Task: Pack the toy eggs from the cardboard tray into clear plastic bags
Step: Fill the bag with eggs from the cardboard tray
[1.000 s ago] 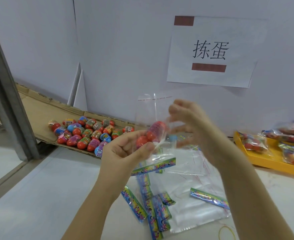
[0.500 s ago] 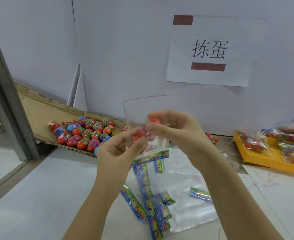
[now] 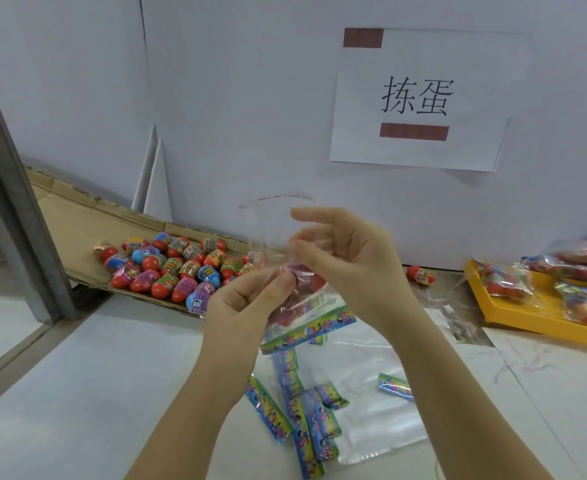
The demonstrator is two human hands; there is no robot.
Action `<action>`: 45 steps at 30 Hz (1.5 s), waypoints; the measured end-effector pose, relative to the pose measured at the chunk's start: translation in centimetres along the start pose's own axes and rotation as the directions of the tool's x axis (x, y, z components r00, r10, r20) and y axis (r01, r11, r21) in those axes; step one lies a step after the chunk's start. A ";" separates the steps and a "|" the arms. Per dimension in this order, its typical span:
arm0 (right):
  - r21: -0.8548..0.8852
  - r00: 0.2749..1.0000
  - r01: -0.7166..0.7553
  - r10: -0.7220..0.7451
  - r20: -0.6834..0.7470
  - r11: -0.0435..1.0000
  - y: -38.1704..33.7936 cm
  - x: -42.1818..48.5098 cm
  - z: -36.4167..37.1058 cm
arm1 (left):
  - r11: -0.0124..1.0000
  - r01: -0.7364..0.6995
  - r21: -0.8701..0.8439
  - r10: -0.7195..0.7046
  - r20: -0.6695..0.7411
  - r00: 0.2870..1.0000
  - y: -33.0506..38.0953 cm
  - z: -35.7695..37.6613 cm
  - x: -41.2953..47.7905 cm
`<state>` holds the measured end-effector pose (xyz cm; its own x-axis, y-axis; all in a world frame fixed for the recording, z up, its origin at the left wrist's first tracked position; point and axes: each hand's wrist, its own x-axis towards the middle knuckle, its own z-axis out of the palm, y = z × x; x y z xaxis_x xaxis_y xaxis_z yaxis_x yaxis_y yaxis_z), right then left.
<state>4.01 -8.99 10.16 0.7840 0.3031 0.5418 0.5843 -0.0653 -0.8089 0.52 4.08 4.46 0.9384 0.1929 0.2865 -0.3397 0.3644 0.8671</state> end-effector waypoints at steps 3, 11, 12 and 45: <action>0.062 0.970 -0.200 0.189 0.152 0.978 0.3 0.3 -1.2 | 0.999 -0.014 -0.051 0.012 -0.026 1.000 0.1 0.0 0.1; -0.111 0.906 -0.224 0.249 0.344 0.968 1.5 0.2 -1.8 | 0.996 -0.036 -0.077 0.022 -0.178 0.984 0.1 -0.4 0.5; -0.099 0.912 -0.220 0.241 0.332 0.970 1.6 0.2 -1.6 | 0.997 -0.042 -0.058 0.031 -0.171 0.985 0.2 -0.6 0.5; 0.179 0.992 -0.113 0.122 -0.043 0.977 3.1 0.1 1.7 | 0.999 -0.002 -0.050 -0.002 -0.088 0.996 0.2 -0.9 0.6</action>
<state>5.51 -7.52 7.33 0.8578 0.2515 0.4482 0.4452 0.0719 -0.8925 0.92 5.06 4.41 0.9301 0.2711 0.2477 -0.3442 0.4090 0.8451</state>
